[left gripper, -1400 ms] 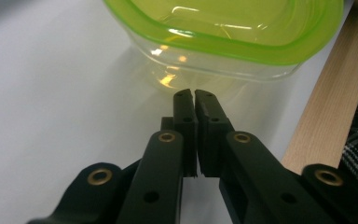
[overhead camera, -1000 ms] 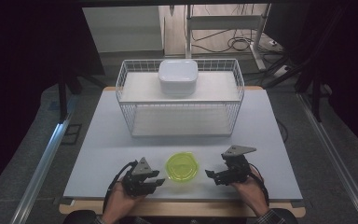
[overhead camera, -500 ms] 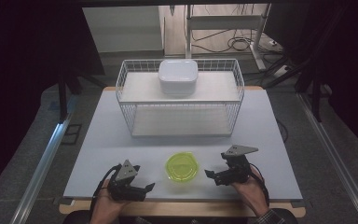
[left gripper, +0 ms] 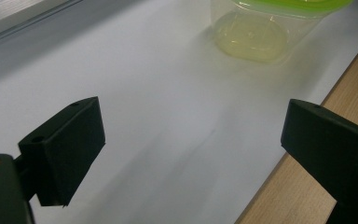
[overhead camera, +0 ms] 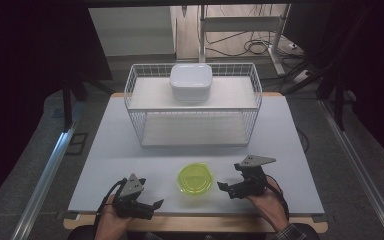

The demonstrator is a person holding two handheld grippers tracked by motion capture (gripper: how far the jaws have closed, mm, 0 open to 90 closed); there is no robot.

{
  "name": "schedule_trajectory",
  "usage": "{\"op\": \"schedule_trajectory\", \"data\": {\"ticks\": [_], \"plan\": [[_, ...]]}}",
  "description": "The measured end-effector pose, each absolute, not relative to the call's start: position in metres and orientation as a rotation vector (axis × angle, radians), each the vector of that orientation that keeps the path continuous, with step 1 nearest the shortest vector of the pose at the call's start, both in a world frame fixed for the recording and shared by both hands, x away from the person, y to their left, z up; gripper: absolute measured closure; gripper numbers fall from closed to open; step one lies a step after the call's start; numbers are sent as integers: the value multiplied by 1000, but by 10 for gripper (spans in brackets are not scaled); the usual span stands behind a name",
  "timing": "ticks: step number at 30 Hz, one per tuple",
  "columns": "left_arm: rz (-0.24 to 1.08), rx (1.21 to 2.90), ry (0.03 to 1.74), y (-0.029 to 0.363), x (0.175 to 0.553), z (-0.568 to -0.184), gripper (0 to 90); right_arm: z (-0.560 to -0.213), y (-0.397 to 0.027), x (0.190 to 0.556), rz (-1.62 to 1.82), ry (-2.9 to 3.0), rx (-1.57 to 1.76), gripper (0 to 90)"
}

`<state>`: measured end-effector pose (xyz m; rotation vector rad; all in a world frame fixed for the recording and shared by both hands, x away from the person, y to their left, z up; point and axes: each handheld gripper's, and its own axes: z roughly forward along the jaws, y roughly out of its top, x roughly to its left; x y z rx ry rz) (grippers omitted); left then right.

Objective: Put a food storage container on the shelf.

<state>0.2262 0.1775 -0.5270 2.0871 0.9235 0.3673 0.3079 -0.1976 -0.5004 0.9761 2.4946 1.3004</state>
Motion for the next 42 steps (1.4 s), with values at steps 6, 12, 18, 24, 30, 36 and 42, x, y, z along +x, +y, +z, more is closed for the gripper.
{"op": "schedule_trajectory", "data": {"ticks": [6,12,18,24,30,36,42], "plan": [[362,2109,914,175,227,-529,57,-495,-191,307,1309,2515,971,36],[357,2103,921,176,228,-529,61,-485,-185,315,1247,2555,1031,138],[358,2105,922,175,228,-530,64,-481,-181,325,1307,2617,1058,240],[364,2122,915,174,228,-530,67,-481,-169,339,1357,2692,1135,439],[364,2122,913,174,228,-530,71,-484,-160,352,1370,2754,1201,549],[362,2127,906,174,227,-530,72,-493,-158,361,1390,2813,1332,680],[367,2137,897,172,227,-531,72,-496,-161,363,1436,2846,1427,801]]}}
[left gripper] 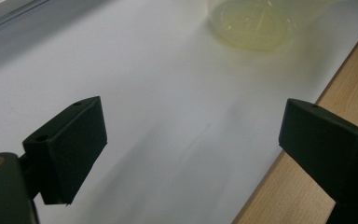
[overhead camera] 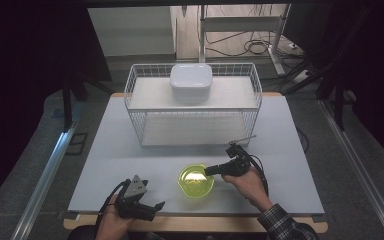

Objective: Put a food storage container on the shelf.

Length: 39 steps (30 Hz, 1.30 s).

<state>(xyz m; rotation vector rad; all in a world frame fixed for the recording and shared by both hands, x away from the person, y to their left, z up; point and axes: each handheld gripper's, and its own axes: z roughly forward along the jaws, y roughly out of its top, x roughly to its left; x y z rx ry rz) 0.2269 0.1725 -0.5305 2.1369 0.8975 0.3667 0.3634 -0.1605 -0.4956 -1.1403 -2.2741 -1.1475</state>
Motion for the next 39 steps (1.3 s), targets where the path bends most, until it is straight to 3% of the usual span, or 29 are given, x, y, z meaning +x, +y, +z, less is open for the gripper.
{"op": "schedule_trajectory", "data": {"ticks": [17,39], "plan": [[375,2135,897,173,227,-530,74,-475,-164,360,-1243,-2241,-1112,823],[408,2048,935,181,227,-525,19,-393,-183,377,-1470,-2191,-1087,823]]}}
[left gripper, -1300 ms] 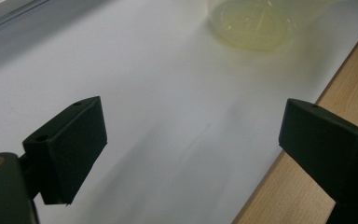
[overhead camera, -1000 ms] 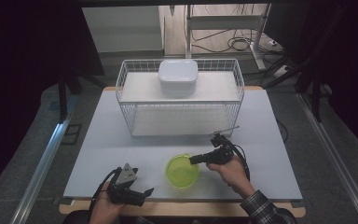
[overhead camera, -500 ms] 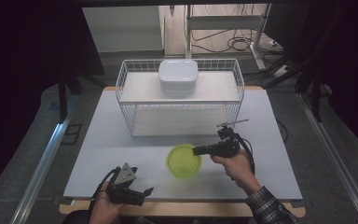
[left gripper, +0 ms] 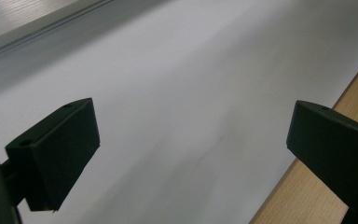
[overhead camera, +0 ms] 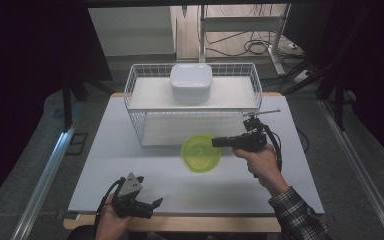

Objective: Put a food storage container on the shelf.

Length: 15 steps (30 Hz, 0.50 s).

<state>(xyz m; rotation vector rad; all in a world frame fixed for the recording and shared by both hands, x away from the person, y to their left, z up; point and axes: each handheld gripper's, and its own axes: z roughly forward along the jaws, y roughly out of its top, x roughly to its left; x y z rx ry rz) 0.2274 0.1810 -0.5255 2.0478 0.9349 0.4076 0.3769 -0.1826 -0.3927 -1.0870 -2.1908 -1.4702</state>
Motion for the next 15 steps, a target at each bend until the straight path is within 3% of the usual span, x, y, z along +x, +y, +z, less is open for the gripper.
{"op": "schedule_trajectory", "data": {"ticks": [15], "plan": [[405,2048,936,182,228,-526,14,-345,-180,394,-1564,-2199,-1103,822]]}}
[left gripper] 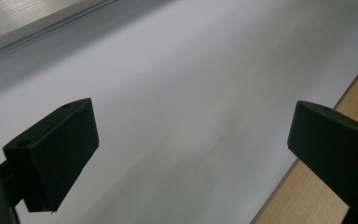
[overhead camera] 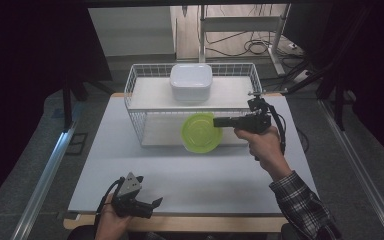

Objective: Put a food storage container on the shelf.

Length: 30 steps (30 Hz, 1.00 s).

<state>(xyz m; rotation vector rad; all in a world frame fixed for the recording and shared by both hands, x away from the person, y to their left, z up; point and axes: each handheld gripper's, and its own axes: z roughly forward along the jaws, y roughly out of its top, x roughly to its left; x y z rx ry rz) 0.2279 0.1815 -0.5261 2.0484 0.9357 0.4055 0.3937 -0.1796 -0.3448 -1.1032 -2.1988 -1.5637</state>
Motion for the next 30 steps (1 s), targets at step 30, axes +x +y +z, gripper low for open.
{"op": "schedule_trajectory", "data": {"ticks": [30], "plan": [[400,2049,934,181,228,-526,15,-285,-163,421,-1680,-2175,-1133,823]]}}
